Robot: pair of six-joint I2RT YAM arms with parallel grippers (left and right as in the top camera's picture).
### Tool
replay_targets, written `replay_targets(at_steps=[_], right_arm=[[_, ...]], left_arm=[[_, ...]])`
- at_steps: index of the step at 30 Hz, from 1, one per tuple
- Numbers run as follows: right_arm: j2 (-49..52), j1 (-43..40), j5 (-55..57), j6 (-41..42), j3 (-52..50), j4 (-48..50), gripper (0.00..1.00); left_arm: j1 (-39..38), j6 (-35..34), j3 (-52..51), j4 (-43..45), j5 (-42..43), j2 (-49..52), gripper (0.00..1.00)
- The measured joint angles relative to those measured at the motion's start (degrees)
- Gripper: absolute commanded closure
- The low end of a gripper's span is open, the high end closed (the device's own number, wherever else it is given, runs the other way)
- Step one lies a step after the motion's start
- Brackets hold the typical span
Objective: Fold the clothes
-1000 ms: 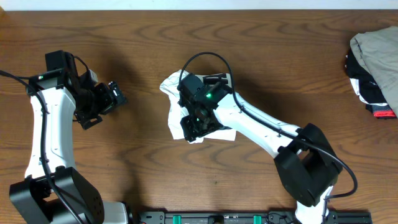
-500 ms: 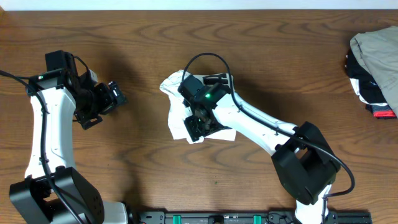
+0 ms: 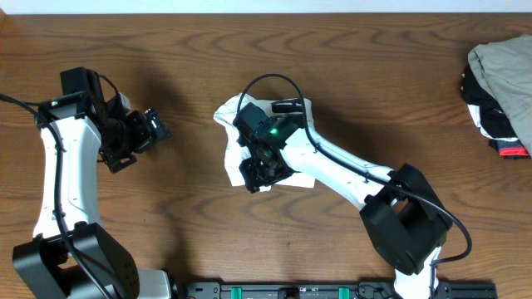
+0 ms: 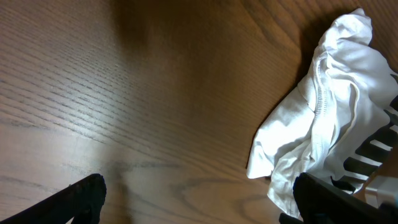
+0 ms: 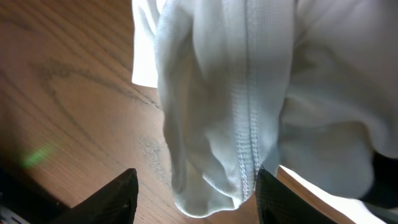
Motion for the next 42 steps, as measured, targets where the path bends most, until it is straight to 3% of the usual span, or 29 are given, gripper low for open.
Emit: replay_targets(at_steps=[3,7,10,27,37,38,40,42], right_arm=[[0.46,-0.02,-0.35,0.09,0.0,0.02,0.48],[0.85,-0.02,-0.68,0.22,0.0,0.76,0.83],[1.01,-0.02,-0.94,0.66,0.0,2.01,0.99],[1.16,0.07,-9.97,3.26,-0.09,14.51,0.99],[1.16,5.4,-10.67,4.11,-0.09,17.46,0.99],[1.16,6.03,-10.67,4.11,-0.09,17.86,0.95],[1.16,7.04,-10.45,4.57,-0.09,17.84,0.68],[1.16,7.69,-9.92,4.7,-0.09,17.68,0.6]], left_arm=[[0.0,0.0,0.0,0.0,0.0,0.0,0.02],[0.0,0.0,0.0,0.0,0.0,0.0,0.02],[0.0,0.0,0.0,0.0,0.0,0.0,0.02],[0.0,0.0,0.0,0.0,0.0,0.0,0.02],[0.0,0.0,0.0,0.0,0.0,0.0,0.02],[0.0,0.02,0.0,0.0,0.0,0.0,0.02],[0.0,0.0,0.0,0.0,0.02,0.0,0.02],[0.0,0.0,0.0,-0.02,0.02,0.0,0.02]])
